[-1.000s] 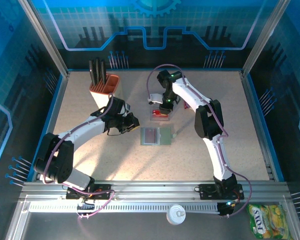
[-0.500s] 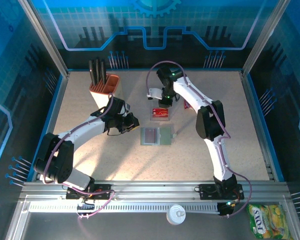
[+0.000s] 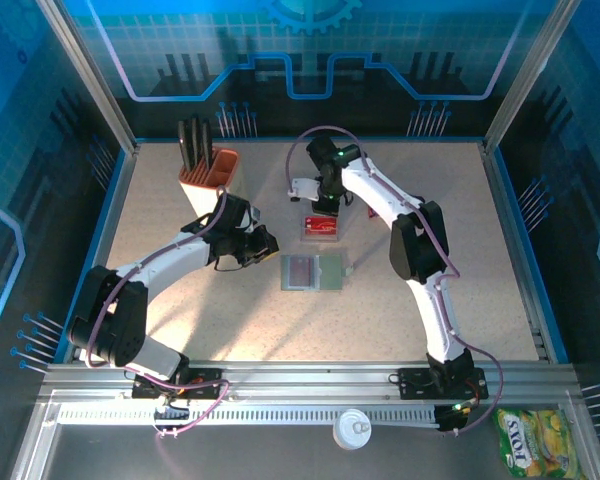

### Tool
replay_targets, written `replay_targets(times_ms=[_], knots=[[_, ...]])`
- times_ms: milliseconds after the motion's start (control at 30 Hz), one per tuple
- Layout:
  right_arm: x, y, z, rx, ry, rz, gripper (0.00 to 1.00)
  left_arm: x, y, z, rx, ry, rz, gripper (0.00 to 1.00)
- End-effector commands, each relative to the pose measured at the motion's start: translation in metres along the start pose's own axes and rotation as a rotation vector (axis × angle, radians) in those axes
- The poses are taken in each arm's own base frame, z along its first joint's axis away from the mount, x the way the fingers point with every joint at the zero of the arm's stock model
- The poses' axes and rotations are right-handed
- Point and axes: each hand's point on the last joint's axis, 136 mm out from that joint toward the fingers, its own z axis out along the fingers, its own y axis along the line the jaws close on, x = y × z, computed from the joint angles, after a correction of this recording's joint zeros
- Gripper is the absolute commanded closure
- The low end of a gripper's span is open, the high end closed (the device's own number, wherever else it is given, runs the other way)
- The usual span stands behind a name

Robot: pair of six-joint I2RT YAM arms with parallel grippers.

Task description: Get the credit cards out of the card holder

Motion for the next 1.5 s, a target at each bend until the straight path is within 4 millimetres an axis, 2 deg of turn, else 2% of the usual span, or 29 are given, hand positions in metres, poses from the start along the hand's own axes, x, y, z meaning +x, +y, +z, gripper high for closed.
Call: replay_targets(times_ms=[0, 100, 367, 567, 767, 933, 1067, 1233, 1367, 1467], knots=[[0.001, 0.012, 0.011, -0.026, 0.021, -0.006, 0.92, -0.004, 0.003, 0.0, -0.003, -0.01, -0.011, 0.88], [0.003, 0.014, 0.015, -0.022, 0.029, -0.015, 0.89, -0.004, 0.005, 0.001, -0.006, -0.005, -0.014, 0.88], [-0.001, 0.005, 0.01, 0.014, 0.024, -0.026, 0.8, -0.005, 0.005, 0.002, -0.001, -0.001, -0.02, 0.88], [-0.011, -0.004, -0.008, 0.068, -0.022, -0.004, 0.79, -0.004, 0.007, 0.004, 0.001, 0.002, -0.025, 0.88], [-0.024, -0.002, -0.029, 0.092, -0.104, 0.109, 0.77, -0.002, 0.006, 0.008, 0.017, 0.022, -0.036, 0.87], [-0.032, 0.014, -0.044, 0.076, -0.177, 0.268, 0.76, 0.001, 0.007, 0.012, 0.023, 0.037, -0.044, 0.88], [-0.038, 0.036, -0.049, 0.028, -0.244, 0.417, 0.74, 0.003, 0.009, 0.014, 0.029, 0.041, -0.057, 0.88], [-0.052, 0.064, -0.055, -0.092, -0.387, 0.685, 0.71, 0.009, 0.016, 0.019, 0.033, 0.045, -0.078, 0.88], [-0.051, 0.085, -0.054, -0.173, -0.418, 0.895, 0.7, 0.017, 0.017, 0.021, 0.029, 0.058, -0.078, 0.88], [-0.052, 0.108, -0.048, -0.284, -0.428, 1.03, 0.69, 0.026, 0.02, 0.024, 0.024, 0.069, -0.08, 0.88]])
